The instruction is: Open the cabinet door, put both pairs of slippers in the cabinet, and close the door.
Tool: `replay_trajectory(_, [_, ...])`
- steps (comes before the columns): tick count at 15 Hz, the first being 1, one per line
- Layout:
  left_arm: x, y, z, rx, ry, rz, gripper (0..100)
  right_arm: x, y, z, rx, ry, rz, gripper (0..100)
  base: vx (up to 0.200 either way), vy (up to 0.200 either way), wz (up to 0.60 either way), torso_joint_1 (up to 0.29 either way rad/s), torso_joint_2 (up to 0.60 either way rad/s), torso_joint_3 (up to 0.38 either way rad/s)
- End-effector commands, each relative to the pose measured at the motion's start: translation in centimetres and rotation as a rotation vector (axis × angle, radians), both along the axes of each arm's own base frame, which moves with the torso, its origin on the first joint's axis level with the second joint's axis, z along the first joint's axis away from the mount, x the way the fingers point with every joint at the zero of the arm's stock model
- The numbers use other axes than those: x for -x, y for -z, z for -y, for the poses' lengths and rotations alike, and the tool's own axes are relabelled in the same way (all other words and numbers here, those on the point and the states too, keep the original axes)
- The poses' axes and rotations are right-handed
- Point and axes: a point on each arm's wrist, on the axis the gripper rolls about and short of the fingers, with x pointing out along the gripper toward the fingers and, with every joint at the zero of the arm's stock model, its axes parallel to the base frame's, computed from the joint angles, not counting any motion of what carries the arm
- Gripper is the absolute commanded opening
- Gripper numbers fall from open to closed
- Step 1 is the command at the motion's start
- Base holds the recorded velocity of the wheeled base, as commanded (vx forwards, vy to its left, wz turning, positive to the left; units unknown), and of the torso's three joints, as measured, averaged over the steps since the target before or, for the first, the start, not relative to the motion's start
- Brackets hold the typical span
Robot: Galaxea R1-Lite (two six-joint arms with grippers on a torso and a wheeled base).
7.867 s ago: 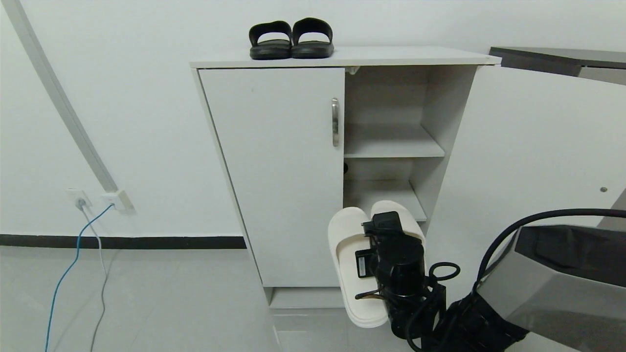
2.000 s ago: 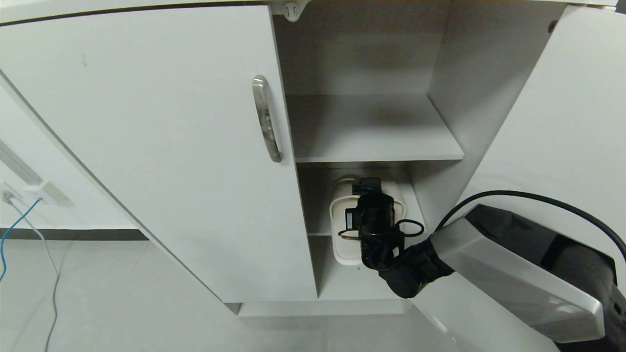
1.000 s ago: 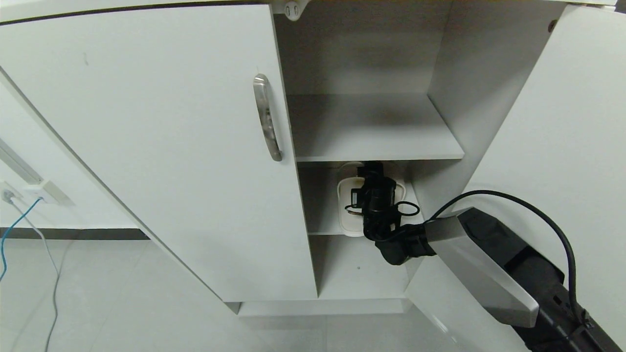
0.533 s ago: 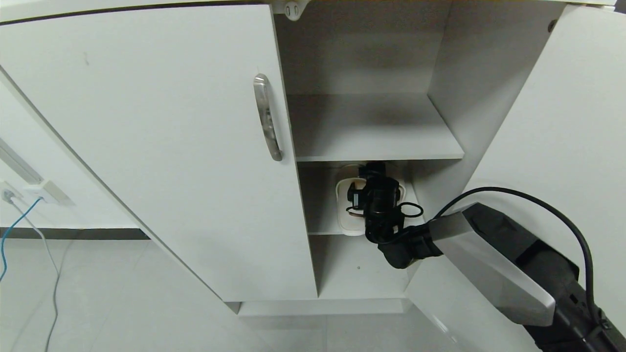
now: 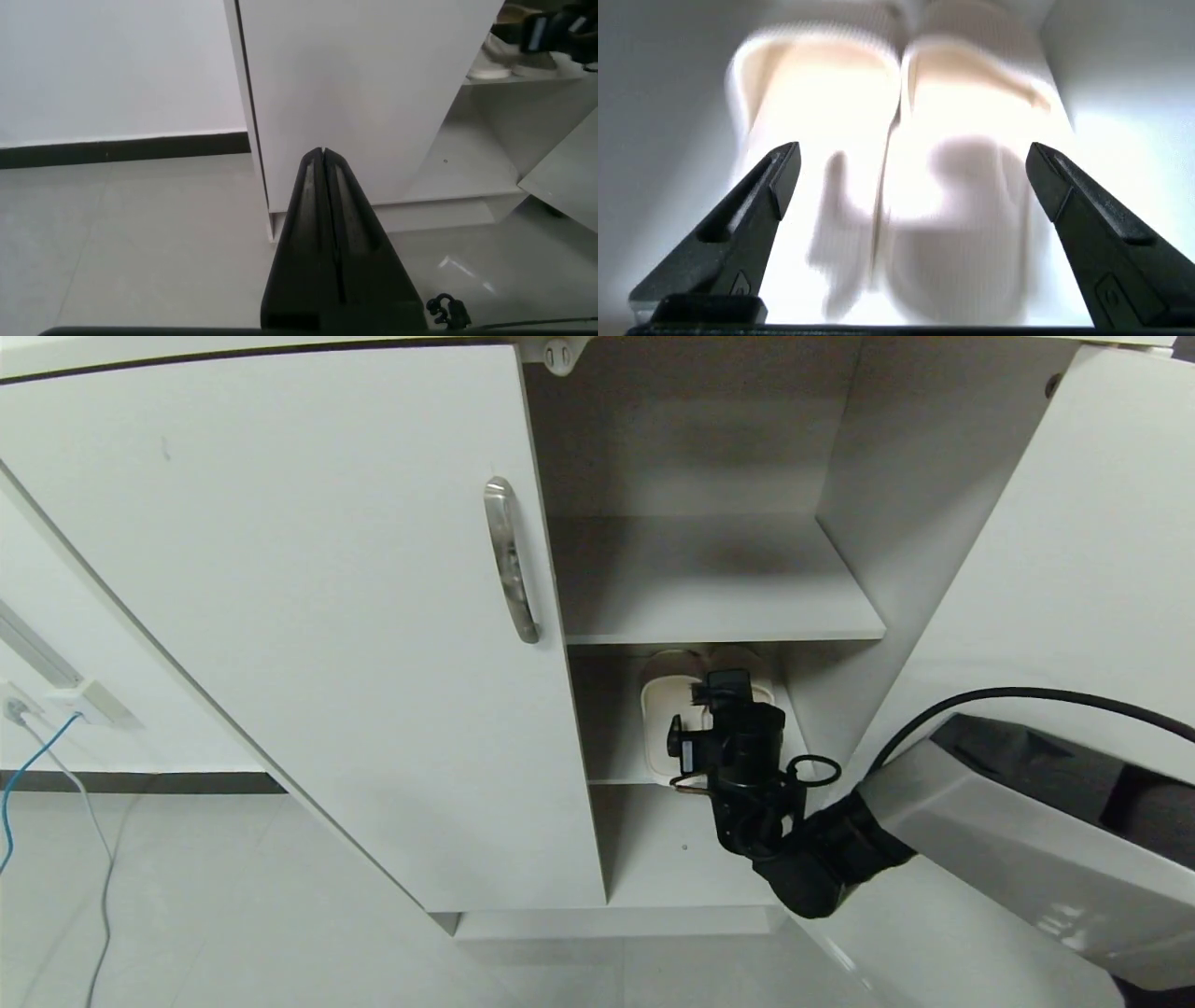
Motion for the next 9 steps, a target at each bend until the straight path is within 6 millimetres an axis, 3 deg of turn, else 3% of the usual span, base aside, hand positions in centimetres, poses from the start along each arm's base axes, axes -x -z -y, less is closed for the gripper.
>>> replay_trajectory(1, [0.0,0.0,0.0,0.000,0.000,-0.004,0,6.1,-1.5,1.0,0.002,-0.069,-0.005,100,0.000,0.000,0.00,0.000,0.00,0.000])
replay_trajectory(3, [0.0,0.0,0.0,0.000,0.000,-0.001,0,8.4,-1.2,1.6,0.004,-0.099,-0.007,100,0.000,0.000,0.00,0.000,0.00,0.000])
replay_trajectory(5, [0.0,0.0,0.0,0.000,0.000,-0.002,0,9.3,-1.3,1.5,0.001,-0.118,-0.003,100,0.000,0.000,0.00,0.000,0.00,0.000])
replay_trajectory(9, [0.0,0.0,0.0,0.000,0.000,-0.002,0,9.4,-1.0,1.4,0.008,-0.121,-0.009,100,-0.200,0.000,0.00,0.000,0.00,0.002])
